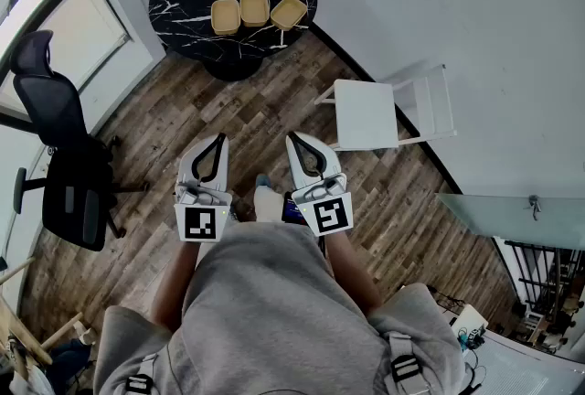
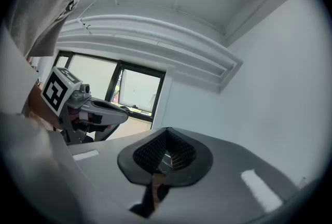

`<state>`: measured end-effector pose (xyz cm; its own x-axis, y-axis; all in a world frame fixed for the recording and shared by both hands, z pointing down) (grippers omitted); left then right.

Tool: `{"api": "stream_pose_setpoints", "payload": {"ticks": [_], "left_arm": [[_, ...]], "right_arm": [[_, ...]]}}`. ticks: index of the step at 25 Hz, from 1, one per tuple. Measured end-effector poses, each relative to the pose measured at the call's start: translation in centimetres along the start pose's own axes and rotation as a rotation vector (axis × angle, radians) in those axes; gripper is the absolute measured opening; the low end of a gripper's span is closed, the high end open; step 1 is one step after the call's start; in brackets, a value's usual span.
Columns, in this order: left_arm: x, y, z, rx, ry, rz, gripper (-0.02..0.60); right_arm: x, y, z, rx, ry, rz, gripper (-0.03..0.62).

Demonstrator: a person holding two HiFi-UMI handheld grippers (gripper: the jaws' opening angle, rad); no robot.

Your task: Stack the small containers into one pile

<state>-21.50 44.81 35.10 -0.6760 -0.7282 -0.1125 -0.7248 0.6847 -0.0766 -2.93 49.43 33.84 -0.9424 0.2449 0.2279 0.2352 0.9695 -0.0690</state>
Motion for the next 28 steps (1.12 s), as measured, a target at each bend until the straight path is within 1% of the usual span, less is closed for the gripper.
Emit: {"api": "stream_pose_setpoints", "payload": {"ticks": [4,6,9,12,16,20,25,28], "left_arm": [[-0.5,-1.6,0.2,-0.006,-0.015,0.004,-0.002],[-0.8,-2.6,0.1,0.009,-0.022,0.006,-0.002],[-1.5,-4.8,0.3,0.022,-0.035,0.008,-0.002],[-2.0,-7.4,0.7,0.014,-0.060,0.015,-0.002],[-2.9,-10.8,0.3,0.055,-0.111,0.035,-0.002],[-3.4,-13.0,-0.1,0.087,-0.094,0.072,-0.002],[-2.0,-15.3,-0.4,0.116,-0.123,0.093,-0.002],[-0.2,-16.9,-0.7,0.086,-0.099,0.114,-0.002]], "right_arm": [[-1.8,-0.4,-0.7,0.024,0.013,0.029,0.012],[-2.9,-0.7,-1.3,0.032,0.015,0.033,0.014],[-5.2,-1.5,-2.3,0.032,-0.003,0.031,0.014],[-7.8,-2.6,-3.5,0.038,-0.021,0.042,0.014],[-11.2,-4.4,-4.8,0.043,-0.050,0.084,0.014],[-13.9,-6.3,-6.2,0.054,-0.071,0.141,0.014],[-15.7,-9.3,-7.5,0.066,-0.075,0.179,0.014],[-16.5,-11.6,-8.0,0.074,-0.065,0.179,0.014]]}}
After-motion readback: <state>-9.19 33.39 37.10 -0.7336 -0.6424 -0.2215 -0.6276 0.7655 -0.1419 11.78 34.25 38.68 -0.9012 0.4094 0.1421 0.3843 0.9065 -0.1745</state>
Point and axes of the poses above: the fingertips, and each gripper's own axes: y backward along the fingers, x to its left, z out of its top, the point moved 7 cm from there along y, backward along the fingers, and after that the axes turned 6 degrees about -z, right-handed, at the moved point
